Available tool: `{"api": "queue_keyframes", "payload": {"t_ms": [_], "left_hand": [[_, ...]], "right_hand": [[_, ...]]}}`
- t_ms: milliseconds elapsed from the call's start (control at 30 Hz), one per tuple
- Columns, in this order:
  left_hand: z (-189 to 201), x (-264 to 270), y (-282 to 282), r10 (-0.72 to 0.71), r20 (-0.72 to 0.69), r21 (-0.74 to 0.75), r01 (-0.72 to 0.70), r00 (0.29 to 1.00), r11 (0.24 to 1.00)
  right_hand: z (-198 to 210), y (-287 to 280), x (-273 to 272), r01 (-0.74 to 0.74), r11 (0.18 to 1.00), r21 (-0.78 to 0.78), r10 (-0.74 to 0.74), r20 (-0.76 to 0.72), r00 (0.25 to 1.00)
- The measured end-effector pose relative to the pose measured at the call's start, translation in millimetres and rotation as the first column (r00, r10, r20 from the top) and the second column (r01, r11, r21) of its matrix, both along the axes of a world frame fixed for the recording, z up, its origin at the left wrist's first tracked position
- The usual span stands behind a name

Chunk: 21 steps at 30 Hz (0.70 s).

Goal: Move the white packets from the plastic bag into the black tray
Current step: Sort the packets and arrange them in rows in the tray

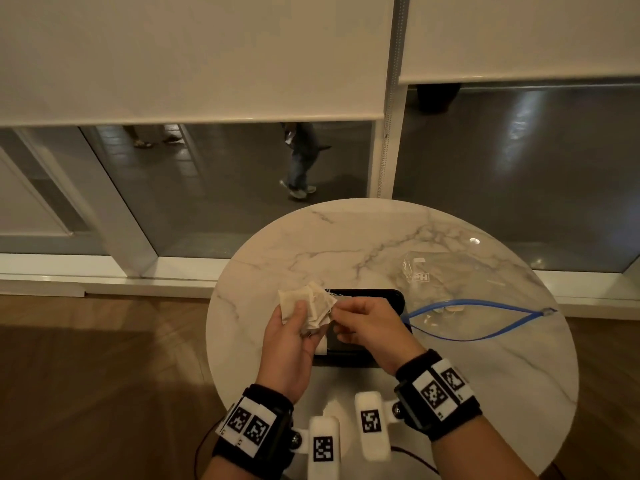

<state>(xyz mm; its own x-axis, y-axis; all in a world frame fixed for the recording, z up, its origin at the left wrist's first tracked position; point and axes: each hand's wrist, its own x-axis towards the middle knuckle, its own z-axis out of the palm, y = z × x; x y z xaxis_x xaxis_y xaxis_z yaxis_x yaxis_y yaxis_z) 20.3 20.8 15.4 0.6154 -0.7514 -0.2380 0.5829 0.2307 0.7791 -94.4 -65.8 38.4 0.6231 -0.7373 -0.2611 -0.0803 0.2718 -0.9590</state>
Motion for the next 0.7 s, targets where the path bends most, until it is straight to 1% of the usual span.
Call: {"api": "queue_keyframes", "payload": {"t_ms": [133,400,567,700], "left_hand": [[8.3,-5.2,-1.8,-0.012,0.011,-0.018,0.013,1.000,1.000],[13.7,-8.3,-0.5,-0.007,0.023,-0.028,0.008,1.000,1.000],[12.9,-9.8,-0.9,-0.010,0.037,-0.010,0.010,0.999,1.000],[12.6,-7.6,0.2,0.015,0.020,0.007,-0.015,1.000,1.000]], "right_hand": [[2.1,3.2,-0.1,0.082,0.996,-0.030,-0.081,0.030,0.996],[6.5,5.8,-3.4,0.059,0.996,-0.073,-0.058,0.018,0.998],[7.5,6.9,-5.4,0.096,0.992,-0.077,-0.094,0.036,0.995],[10.1,3.4,-9.4,0.140,0.984,-0.110,-0.138,0.025,0.990]]}}
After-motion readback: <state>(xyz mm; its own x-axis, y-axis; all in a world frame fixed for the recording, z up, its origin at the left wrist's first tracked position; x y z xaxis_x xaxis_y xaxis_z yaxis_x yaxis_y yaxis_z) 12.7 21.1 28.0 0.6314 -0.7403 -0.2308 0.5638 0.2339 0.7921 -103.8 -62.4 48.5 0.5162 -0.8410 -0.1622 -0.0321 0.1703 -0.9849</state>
